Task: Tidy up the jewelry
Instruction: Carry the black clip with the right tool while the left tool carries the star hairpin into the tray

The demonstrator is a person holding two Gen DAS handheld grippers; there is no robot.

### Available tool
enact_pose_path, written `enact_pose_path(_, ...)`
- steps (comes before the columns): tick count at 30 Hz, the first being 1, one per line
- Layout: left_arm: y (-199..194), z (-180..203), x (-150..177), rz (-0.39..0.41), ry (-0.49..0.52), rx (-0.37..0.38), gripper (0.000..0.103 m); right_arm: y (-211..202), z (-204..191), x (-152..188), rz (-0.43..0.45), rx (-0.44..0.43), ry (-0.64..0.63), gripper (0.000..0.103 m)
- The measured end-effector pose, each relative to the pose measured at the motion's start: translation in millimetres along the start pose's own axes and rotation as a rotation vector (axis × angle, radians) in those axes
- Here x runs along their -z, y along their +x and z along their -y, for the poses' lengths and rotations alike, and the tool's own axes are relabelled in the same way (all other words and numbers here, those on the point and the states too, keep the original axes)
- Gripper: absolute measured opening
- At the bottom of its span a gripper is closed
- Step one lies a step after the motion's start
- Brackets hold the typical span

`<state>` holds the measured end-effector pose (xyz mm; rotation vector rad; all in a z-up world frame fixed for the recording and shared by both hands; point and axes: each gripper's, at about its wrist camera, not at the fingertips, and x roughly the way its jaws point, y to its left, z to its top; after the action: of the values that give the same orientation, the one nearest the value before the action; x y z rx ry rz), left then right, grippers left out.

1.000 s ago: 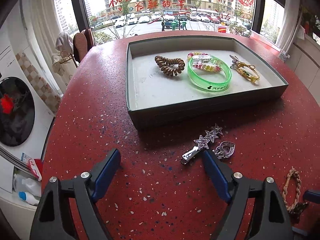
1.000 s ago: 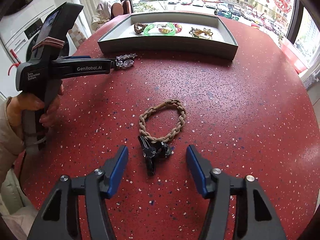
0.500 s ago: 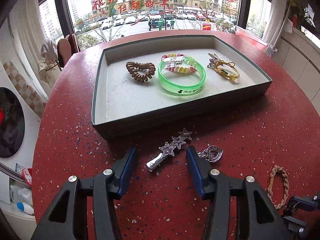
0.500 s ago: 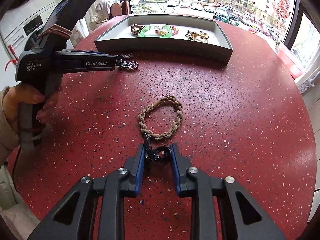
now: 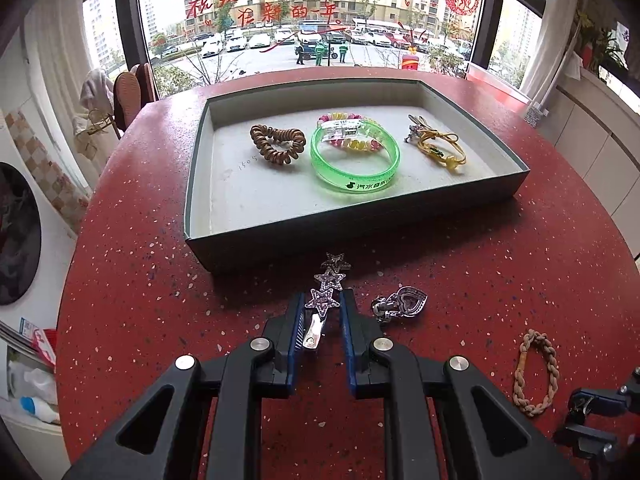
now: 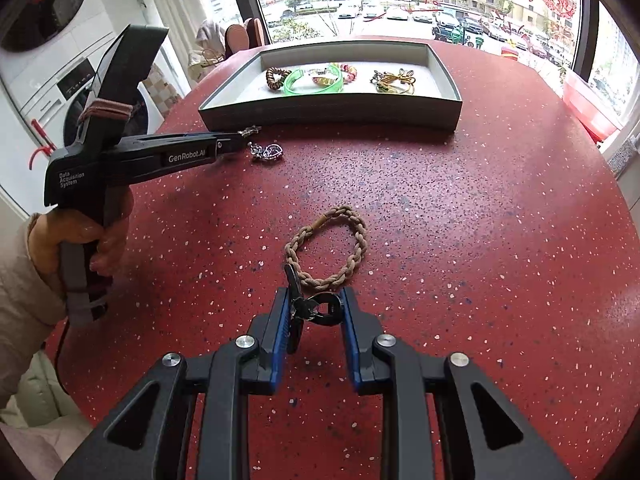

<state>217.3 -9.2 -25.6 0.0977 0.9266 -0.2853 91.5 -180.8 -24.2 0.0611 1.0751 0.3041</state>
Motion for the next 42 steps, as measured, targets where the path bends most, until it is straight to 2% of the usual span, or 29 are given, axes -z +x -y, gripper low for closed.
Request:
enact_pose_path(10, -27.4, -4.5, -4.9, 0.056, -0.039, 0.03, 0.036, -15.0, 22.4, -20.0, 0.051, -0.044, 0.084, 0.027)
enact_pose_path(24, -43.3, 1.8, -25.1, 0.104, -0.038, 0.031, 0.036, -16.9, 43.6, -61.3, 0.092, -0.061, 0.112, 0.027)
enact_pose_path(42, -21.7, -6.4, -69.7, 0.101, -0.06, -0.005, 0.036, 5.2, 68.8, -148.9, 0.119, -0.054, 0.084, 0.027)
